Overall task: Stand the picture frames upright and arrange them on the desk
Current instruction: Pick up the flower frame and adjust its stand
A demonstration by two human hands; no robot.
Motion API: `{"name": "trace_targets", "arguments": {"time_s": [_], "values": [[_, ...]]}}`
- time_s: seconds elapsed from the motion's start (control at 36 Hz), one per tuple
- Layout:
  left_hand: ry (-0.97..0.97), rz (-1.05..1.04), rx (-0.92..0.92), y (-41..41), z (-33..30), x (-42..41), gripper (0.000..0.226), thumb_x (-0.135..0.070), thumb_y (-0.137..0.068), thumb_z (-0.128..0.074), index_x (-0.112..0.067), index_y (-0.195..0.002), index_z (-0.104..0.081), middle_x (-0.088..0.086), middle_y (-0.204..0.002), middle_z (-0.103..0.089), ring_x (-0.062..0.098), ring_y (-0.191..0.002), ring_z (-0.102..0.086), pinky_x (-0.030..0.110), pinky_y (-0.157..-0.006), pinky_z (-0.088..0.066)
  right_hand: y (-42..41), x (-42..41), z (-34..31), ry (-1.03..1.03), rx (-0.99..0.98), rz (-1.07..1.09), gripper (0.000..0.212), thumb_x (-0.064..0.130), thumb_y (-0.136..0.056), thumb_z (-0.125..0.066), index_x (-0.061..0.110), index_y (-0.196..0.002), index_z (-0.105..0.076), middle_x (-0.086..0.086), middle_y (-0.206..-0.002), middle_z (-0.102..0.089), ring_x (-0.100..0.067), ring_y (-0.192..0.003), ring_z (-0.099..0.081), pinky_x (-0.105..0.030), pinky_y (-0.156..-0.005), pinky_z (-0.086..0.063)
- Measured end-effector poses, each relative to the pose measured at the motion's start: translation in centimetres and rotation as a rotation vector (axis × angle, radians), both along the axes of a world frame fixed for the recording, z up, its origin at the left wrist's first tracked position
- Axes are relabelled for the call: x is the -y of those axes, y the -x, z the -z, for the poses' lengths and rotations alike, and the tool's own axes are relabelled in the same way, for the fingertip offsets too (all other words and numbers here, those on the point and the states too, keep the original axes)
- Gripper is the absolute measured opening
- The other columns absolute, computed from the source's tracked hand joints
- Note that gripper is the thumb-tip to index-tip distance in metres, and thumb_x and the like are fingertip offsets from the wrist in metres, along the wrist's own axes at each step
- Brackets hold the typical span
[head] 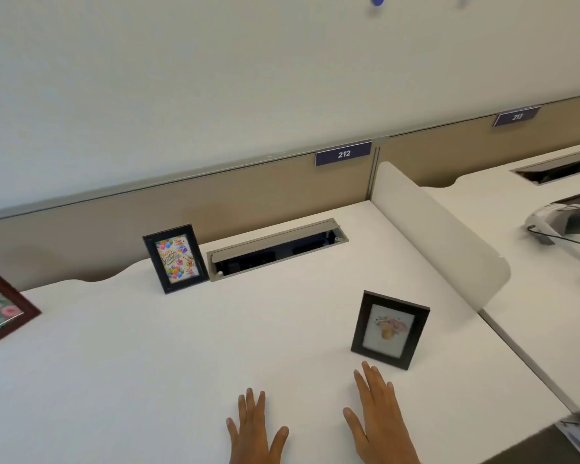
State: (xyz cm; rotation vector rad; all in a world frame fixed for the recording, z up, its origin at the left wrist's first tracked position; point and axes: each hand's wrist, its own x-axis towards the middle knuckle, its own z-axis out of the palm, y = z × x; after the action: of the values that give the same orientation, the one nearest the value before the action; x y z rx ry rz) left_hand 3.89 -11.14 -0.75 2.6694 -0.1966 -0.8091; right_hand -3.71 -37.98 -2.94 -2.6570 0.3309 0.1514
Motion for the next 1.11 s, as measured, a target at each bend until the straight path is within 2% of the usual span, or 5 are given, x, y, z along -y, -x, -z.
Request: {"name": "trace_targets", "arguments": {"time_s": [0.36, 0.58, 0.86, 0.97, 1.11], "values": [[0.099, 0.015, 0.022, 0.2, 0.2, 6.3, 0.114, -0.081, -0.068, -0.003, -0.022, -0.165, 0.007, 0.002, -0.173, 0.018, 0.021, -0.161, 0.017, 0.055, -0.127, 0.009, 1.9, 6.7, -2.9, -0.272, 0.058, 0.44, 0.056, 0.043, -0.111, -0.047, 0.022, -0.162, -0.037, 0.001, -0.175, -0.027, -0.022, -0.161, -0.028, -0.051, -0.135, -0.019], [0.269, -0.065, 0.003, -1.0, -1.7, 9.7, 0.076, -0.054, -0.107, -0.036, -0.025, -0.165, 0.002, -0.003, -0.175, 0.007, 0.017, -0.161, 0.015, 0.05, -0.128, 0.013, 0.1, 10.3, -4.5, -0.572, 0.162, 0.698, 0.047, 0.04, -0.114, -0.043, 0.021, -0.157, -0.045, -0.007, -0.165, -0.047, -0.03, -0.151, -0.046, -0.058, -0.131, -0.028], [0.514, -0.122, -0.029, -4.8, -5.6, 15.3, 0.068, -0.048, -0.104, -0.051, -0.034, -0.162, -0.018, -0.003, -0.166, -0.039, 0.021, -0.151, -0.041, 0.038, -0.123, -0.033, -3.5, 13.5, -9.3, -1.084, 0.252, 0.654, 0.095, 0.098, -0.083, -0.031, 0.035, -0.151, -0.049, -0.002, -0.125, -0.075, -0.018, -0.128, -0.063, -0.04, -0.113, -0.03], [0.55, -0.079, -0.008, -6.4, -7.2, 17.5, 0.066, -0.043, -0.106, -0.051, -0.031, -0.163, -0.02, -0.003, -0.16, -0.047, 0.018, -0.146, -0.046, 0.027, -0.113, -0.036, -4.6, 14.2, -10.2, -1.126, 0.226, 0.602, 0.059, 0.073, -0.103, -0.024, 0.043, -0.139, -0.06, -0.004, -0.122, -0.077, -0.019, -0.125, -0.067, -0.046, -0.122, -0.033], [0.594, -0.042, -0.01, -8.0, -8.4, 19.8, 0.059, -0.039, -0.108, -0.047, -0.032, -0.162, -0.024, -0.002, -0.158, -0.049, 0.018, -0.145, -0.048, 0.035, -0.118, -0.042, -5.9, 14.5, -12.2, -1.197, 0.141, 0.577, 0.07, 0.074, -0.096, -0.024, 0.036, -0.138, -0.065, 0.004, -0.131, -0.074, -0.007, -0.125, -0.061, -0.037, -0.112, -0.027]]}}
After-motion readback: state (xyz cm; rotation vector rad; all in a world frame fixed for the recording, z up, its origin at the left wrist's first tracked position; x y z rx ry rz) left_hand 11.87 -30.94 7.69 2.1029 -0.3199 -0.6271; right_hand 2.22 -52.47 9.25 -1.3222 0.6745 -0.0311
